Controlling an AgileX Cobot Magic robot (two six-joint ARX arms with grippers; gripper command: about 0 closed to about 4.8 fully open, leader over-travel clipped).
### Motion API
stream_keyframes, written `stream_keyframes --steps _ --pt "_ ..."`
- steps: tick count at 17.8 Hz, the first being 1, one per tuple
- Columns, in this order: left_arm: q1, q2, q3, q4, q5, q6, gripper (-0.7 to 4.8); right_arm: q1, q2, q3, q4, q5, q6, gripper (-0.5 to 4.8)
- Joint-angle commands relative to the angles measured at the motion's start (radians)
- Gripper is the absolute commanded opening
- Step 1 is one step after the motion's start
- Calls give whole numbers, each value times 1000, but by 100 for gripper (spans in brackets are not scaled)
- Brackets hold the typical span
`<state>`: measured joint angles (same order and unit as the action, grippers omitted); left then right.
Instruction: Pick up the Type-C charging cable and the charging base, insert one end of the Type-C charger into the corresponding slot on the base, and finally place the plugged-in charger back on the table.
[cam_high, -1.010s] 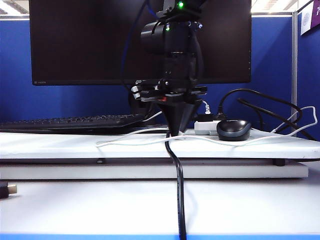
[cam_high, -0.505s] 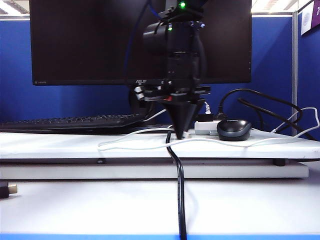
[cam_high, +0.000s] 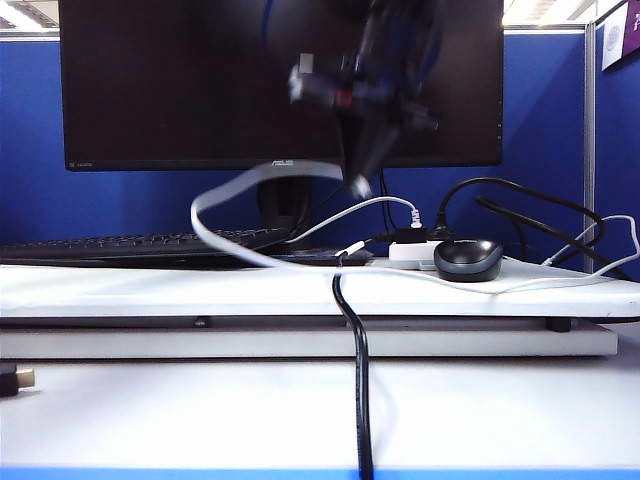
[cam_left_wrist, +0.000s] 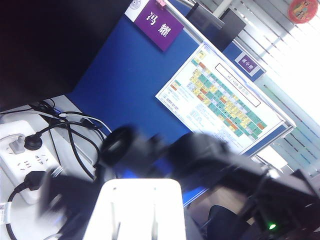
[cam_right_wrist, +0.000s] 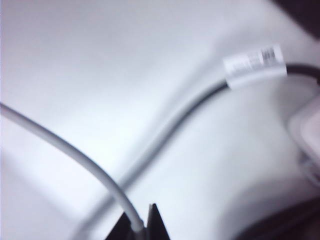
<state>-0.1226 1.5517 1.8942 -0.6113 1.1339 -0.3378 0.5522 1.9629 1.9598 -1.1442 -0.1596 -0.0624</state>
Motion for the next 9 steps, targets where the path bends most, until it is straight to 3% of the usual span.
stream_keyframes --steps 1,2,5,9 --pt "0 -6 6 13 7 1 -6 -24 -74 3 76 -195 95 0" --pt "0 -6 6 14 7 -3 -6 -50 -126 3 161 -356 175 0" --pt "0 -6 6 14 11 -3 -6 -76 -191 3 355 -605 364 0" --pt "0 -6 6 24 47 -3 -6 -80 -204 3 589 -805 591 0"
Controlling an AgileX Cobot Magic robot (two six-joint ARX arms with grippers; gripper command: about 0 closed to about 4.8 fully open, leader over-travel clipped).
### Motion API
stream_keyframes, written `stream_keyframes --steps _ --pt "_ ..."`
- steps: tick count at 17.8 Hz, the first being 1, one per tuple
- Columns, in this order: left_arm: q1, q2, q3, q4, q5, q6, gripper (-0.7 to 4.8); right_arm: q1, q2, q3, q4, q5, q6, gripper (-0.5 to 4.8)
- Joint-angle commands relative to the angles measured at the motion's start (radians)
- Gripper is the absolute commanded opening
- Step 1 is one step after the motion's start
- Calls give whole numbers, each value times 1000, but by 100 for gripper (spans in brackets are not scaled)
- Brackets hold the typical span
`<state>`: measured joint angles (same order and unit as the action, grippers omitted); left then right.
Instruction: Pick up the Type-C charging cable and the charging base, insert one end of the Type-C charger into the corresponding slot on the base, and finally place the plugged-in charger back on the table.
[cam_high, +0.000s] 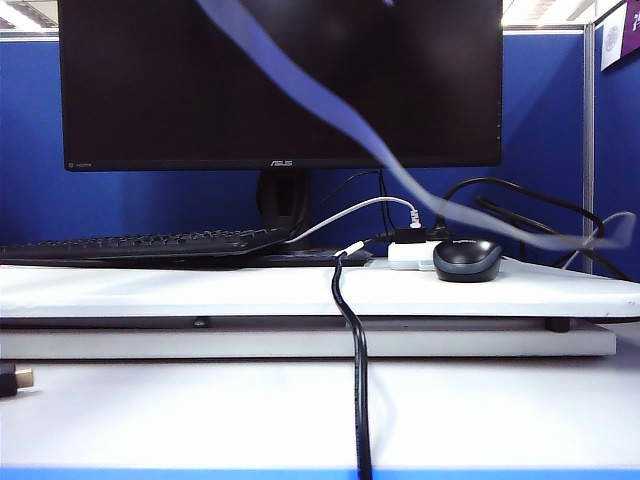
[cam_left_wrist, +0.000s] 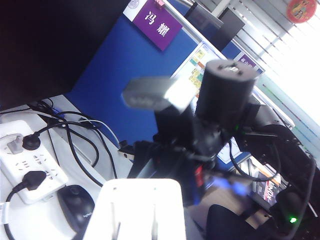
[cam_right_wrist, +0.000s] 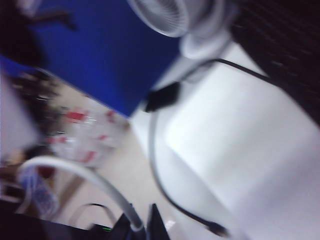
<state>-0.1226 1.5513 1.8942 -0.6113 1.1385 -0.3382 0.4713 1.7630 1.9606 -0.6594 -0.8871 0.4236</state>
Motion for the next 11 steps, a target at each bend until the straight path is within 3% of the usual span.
stream_keyframes --steps 1,6,11 --pt "0 -6 6 34 61 -2 -6 1 -4 2 138 -87 139 0" --pt "0 -21 6 206 136 -3 -6 1 -4 2 157 -121 290 -1" --pt "-1 -44 6 348 167 -3 -6 1 -4 2 156 -210 587 -1"
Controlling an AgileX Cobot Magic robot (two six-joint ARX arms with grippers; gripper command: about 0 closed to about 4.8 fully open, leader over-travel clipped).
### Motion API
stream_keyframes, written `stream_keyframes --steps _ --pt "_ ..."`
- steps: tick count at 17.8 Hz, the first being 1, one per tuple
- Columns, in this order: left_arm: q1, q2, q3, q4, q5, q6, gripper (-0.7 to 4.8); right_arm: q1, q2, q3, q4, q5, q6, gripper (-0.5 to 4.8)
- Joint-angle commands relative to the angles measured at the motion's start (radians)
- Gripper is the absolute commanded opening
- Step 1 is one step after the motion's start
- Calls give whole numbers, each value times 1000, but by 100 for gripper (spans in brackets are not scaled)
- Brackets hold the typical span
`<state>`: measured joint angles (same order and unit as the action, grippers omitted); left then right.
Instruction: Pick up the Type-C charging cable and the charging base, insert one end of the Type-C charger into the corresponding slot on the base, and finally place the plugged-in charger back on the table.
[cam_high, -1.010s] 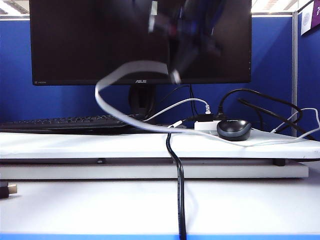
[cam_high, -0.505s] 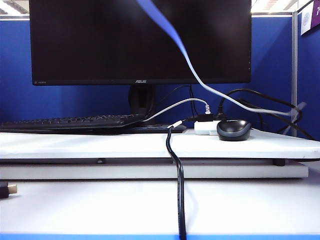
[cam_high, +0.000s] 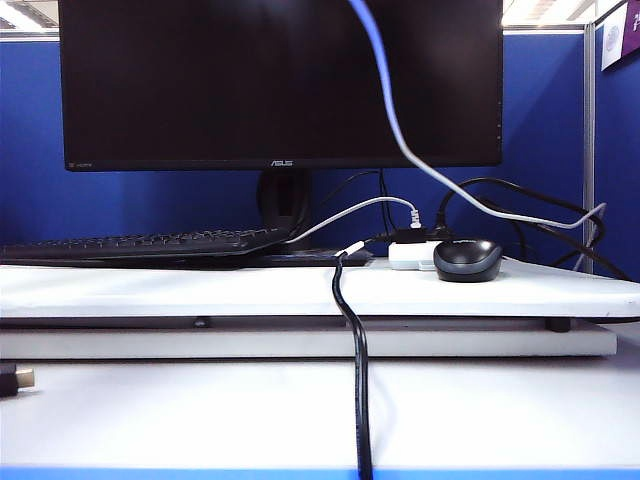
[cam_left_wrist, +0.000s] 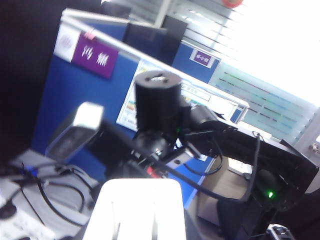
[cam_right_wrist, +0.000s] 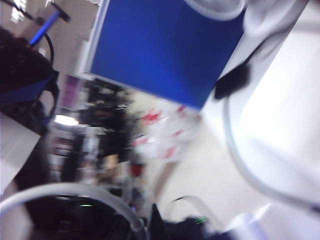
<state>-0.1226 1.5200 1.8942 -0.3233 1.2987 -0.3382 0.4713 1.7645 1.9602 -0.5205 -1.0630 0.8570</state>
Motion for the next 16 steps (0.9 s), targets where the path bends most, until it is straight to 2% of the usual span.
stream_keyframes --steps 1,2,7,8,10,14,16 --pt "-1 -14 6 78 7 -14 -6 1 -6 3 17 -35 216 -1" --pt "-1 -16 6 84 6 -18 -6 1 -6 3 18 -36 262 0" --pt "-1 -16 6 87 2 -37 -6 1 -5 2 25 -36 270 0" --pt "-1 -16 6 96 -4 -41 -6 1 -5 2 25 -96 421 0" --pt "-1 -17 6 116 -5 -48 -6 1 -5 2 25 -122 693 0" --pt "-7 -16 6 212 -50 -109 -6 1 -5 2 24 -100 1026 0" --pt "-44 -16 6 248 -93 -113 -6 1 -6 2 25 -87 1241 0"
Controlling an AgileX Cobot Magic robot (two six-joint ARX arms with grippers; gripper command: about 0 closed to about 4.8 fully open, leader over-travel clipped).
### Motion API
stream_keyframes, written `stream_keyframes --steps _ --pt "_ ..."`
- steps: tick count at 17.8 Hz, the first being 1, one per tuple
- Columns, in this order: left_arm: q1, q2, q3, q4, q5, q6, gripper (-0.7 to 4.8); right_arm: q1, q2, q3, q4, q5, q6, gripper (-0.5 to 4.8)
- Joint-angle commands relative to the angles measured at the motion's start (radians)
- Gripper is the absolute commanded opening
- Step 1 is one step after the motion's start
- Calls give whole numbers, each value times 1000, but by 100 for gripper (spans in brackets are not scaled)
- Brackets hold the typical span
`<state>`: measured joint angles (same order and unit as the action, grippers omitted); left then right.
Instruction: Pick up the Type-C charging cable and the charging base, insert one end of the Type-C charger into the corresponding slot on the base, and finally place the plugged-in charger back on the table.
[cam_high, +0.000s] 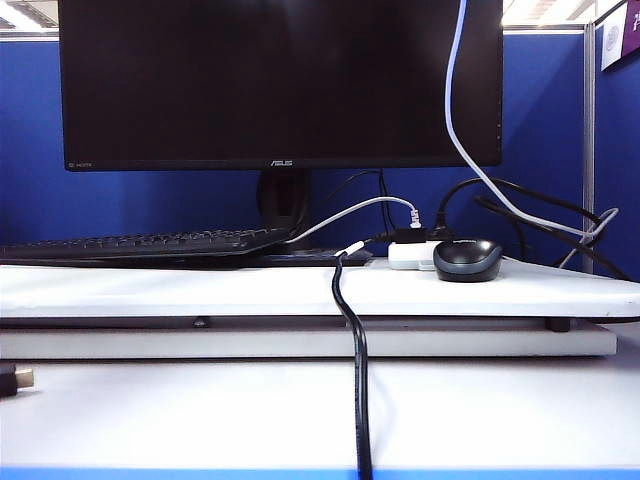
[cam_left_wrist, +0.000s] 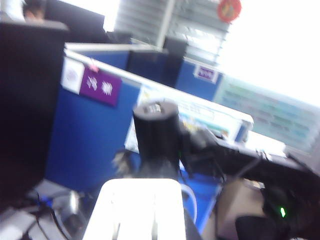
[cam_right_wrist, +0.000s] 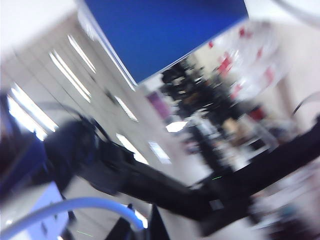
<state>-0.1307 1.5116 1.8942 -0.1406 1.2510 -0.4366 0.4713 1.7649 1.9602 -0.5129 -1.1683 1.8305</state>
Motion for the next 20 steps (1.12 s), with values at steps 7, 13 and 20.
stream_keyframes --steps 7,13,20 --pt "-166 -8 6 148 -138 -50 -6 1 -6 3 14 172 298 0" --pt "-179 -8 6 423 -212 -56 -6 1 -6 143 -277 198 298 0" --pt "-276 -6 6 960 -290 -399 -6 2 -6 359 -291 390 298 0"
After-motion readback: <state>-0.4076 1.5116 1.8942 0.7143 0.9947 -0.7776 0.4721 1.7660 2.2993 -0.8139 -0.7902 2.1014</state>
